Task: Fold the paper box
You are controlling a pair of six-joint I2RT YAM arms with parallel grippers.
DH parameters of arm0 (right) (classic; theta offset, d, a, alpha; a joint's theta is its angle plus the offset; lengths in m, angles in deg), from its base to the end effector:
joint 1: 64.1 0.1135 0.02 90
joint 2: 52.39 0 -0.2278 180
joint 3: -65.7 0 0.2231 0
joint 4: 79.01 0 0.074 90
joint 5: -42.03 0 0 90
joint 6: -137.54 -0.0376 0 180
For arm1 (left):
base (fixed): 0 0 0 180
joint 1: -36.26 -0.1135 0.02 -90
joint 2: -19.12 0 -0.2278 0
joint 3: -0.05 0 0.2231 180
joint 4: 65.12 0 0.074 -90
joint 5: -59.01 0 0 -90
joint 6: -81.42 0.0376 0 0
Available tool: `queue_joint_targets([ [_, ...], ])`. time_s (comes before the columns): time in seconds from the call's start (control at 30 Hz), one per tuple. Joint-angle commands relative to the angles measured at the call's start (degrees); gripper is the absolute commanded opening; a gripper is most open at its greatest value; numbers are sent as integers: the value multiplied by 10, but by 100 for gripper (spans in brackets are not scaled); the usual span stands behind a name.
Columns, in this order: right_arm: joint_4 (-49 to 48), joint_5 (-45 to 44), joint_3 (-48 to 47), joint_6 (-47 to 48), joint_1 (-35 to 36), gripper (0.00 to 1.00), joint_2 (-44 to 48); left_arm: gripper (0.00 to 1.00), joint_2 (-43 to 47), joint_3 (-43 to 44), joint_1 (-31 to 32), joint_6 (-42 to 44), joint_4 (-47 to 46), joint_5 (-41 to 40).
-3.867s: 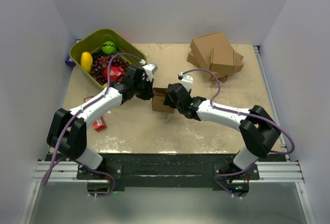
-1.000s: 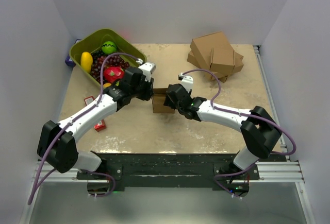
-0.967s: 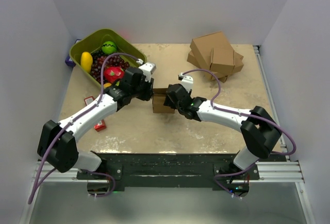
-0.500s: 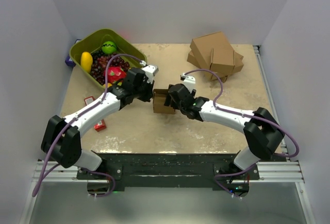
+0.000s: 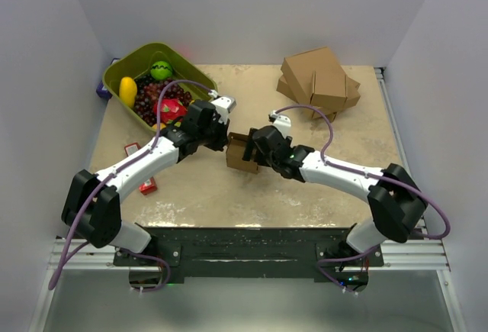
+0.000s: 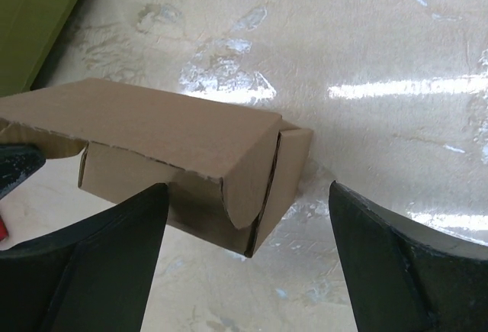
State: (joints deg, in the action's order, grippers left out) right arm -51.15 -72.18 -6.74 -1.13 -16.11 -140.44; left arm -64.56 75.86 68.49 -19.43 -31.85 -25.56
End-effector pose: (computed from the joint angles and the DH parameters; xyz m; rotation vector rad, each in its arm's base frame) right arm 0.2161 0.2168 0.2066 0.2230 2.2704 0.4057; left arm 0.2517 -0.1629 0.2361 0.4826 2.2852 -0.4924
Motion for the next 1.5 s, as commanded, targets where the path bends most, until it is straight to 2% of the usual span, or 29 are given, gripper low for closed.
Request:
queue_joint_targets([
  [0.0,-34,23,18,-35,0,89,30,0,-4,4,-2,11,-11,15],
  [0.47,-85,33,44,-68,0,89,22,0,-2,3,-1,8,-13,30],
  [0.87,-62,18,45,-62,0,73,1,0,11,9,-2,-18,-26,65],
  [1.27,-54,12,41,-54,0,73,-10,0,11,15,-10,-47,-54,109],
  [1.47,-52,10,42,-51,-1,73,-6,0,6,12,-12,-37,-42,94],
])
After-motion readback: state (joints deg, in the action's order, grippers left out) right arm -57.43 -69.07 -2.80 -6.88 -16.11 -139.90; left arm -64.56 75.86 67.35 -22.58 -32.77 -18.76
